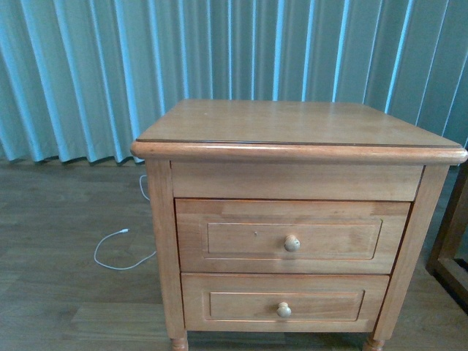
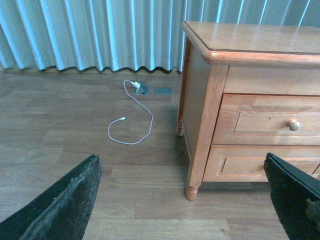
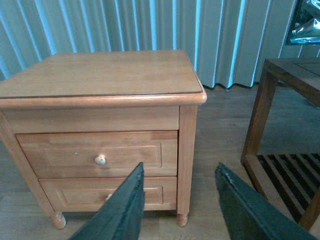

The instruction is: Put charger into drawer

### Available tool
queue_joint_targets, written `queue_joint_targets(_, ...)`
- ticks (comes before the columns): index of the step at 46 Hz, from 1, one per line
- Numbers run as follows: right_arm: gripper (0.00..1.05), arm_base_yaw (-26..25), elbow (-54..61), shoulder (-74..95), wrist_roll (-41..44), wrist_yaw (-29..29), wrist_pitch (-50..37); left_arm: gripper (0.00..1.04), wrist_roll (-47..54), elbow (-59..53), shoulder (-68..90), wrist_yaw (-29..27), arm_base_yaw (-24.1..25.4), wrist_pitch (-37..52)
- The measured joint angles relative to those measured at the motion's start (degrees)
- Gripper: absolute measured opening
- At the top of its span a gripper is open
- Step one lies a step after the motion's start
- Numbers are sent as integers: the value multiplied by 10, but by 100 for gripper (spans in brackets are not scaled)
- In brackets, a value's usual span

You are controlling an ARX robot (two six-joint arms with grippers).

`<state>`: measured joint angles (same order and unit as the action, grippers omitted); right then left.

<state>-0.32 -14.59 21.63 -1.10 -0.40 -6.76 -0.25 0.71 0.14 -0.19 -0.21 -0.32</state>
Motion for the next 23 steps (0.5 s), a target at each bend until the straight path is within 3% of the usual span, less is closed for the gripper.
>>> queue_joint_targets(10, 2, 1, 50, -40, 7, 3, -10, 99, 0, 0, 0, 0, 0, 0)
queue_joint_targets(23, 2, 1, 93, -85, 9, 4, -10, 99, 0, 0, 0, 0, 0, 0)
